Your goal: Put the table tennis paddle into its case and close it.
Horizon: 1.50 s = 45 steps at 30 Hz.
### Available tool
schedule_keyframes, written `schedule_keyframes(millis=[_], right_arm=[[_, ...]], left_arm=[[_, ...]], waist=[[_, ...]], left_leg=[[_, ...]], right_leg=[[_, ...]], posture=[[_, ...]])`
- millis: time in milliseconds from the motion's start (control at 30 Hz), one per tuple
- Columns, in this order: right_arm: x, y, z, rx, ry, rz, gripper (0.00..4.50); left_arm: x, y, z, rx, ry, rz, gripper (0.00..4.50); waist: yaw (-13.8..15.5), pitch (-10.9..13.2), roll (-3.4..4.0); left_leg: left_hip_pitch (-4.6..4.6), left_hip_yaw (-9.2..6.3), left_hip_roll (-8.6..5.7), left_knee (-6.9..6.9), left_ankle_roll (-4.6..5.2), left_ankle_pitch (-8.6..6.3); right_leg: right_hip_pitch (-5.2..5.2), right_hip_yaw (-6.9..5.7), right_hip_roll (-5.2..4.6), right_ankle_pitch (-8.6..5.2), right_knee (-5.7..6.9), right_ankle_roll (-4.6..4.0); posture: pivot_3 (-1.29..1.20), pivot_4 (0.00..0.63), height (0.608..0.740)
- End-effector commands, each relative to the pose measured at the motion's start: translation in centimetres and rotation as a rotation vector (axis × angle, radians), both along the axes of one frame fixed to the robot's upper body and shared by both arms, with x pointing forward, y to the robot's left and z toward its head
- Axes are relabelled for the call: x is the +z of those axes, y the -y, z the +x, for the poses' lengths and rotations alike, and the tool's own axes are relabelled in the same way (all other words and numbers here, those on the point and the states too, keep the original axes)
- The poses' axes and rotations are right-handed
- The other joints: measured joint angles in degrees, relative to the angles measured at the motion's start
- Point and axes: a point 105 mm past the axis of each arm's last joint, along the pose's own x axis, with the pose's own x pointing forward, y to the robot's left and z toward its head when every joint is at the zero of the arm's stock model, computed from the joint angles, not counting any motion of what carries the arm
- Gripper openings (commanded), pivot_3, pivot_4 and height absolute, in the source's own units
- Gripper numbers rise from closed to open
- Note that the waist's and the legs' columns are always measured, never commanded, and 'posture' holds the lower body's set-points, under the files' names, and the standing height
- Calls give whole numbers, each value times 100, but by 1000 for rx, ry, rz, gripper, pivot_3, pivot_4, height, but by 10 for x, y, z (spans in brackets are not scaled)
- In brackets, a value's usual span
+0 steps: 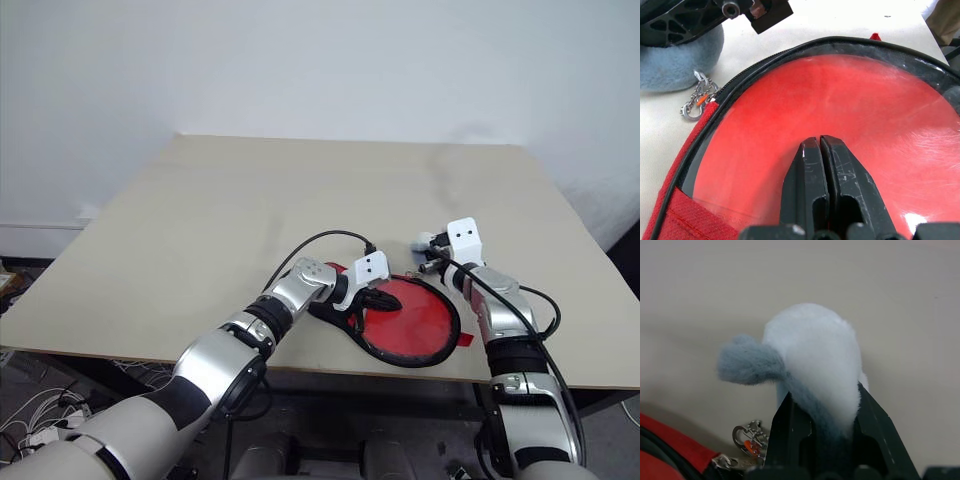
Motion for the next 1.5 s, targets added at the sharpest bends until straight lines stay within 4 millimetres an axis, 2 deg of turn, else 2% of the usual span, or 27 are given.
schedule_keyframes(millis=[33, 167, 667, 1100, 1200, 1500], right_arm=[[25, 17, -1, -38, 78, -27, 300], [28, 36, -9, -61, 78, -66, 300], [34, 76, -43, -27, 54, -237, 300], [40, 98, -58, -2, 37, -355, 300], [43, 99, -64, 42, 30, -368, 300], [44, 83, -86, 217, 9, -367, 300]], left_arm=[[-2, 3, -3, -10, 1, 12, 0], [-3, 3, -3, -9, 1, 13, 0], [-2, 3, -2, -6, 3, 10, 0], [-1, 4, -2, -5, 5, 6, 0], [-1, 4, -2, -4, 5, 7, 0], [-1, 5, -2, -1, 6, 4, 0]], waist=[[0, 0, 0], [1, 0, 0], [33, 1, 0], [35, 4, 1], [39, 5, -1], [37, 16, -18]], left_leg=[[0, 0, 0, 0, 0, 0], [0, 1, -1, 0, 0, 0], [-1, -1, -16, 4, 0, 0], [-1, -9, -46, 5, 6, -4], [0, -12, -61, 5, 11, -6], [-1, -11, -98, 12, 34, -19]], right_leg=[[0, 0, 0, 0, 0, 0], [0, 1, 0, 0, 0, 0], [5, 1, -14, -4, -6, 5], [7, 0, -36, -8, -7, 12], [6, -3, -53, -14, -7, 21], [16, -12, -100, -30, -8, 47]], posture=[[0, 0, 740], [0, 0, 740], [0, 0, 740], [0, 0, 740], [0, 0, 740], [0, 0, 740]])
